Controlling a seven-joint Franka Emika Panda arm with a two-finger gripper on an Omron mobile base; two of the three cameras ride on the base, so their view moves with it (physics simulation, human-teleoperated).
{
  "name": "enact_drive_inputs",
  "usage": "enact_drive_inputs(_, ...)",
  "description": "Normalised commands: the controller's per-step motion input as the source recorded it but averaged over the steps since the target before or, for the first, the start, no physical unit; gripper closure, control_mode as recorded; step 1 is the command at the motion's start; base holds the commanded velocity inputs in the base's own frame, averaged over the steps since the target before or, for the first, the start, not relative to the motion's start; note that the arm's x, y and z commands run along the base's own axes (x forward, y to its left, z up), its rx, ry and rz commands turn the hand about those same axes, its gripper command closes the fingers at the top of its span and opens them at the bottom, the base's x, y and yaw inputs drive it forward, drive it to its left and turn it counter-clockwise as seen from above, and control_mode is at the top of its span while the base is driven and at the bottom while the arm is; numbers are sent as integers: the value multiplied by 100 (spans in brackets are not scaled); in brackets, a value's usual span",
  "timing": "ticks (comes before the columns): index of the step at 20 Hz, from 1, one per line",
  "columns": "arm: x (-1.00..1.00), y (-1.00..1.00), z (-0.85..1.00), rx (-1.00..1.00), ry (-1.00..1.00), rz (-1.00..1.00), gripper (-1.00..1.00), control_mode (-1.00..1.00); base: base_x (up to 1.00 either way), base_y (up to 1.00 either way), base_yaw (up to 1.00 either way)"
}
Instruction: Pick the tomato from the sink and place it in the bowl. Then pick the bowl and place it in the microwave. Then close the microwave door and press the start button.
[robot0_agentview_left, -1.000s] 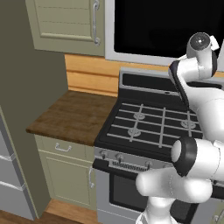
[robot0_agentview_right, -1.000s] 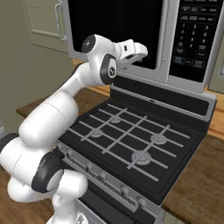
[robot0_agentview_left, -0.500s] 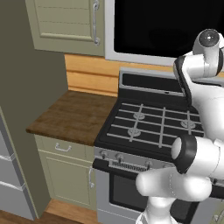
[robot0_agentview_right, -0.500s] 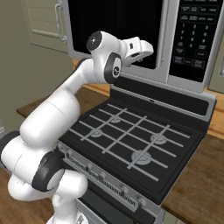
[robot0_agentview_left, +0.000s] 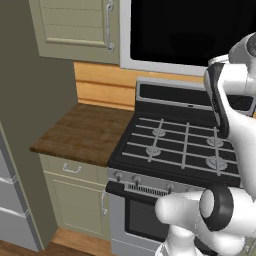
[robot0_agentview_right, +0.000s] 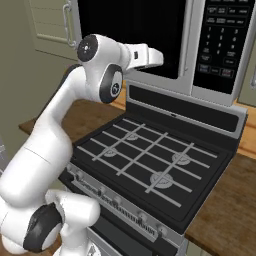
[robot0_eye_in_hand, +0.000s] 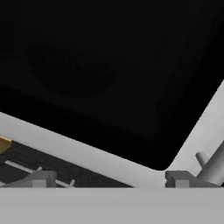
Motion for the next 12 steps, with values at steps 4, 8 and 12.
enact_drive_inputs(4, -86, 33, 23, -1, -25, 2, 100, -100, 0, 0, 0)
enact_drive_inputs(8, -77, -3, 2, 16, -15, -2, 100, -100, 0, 0, 0)
enact_drive_inputs(12, -54, -6, 0, 8, -18, 0, 100, -100, 0, 0, 0)
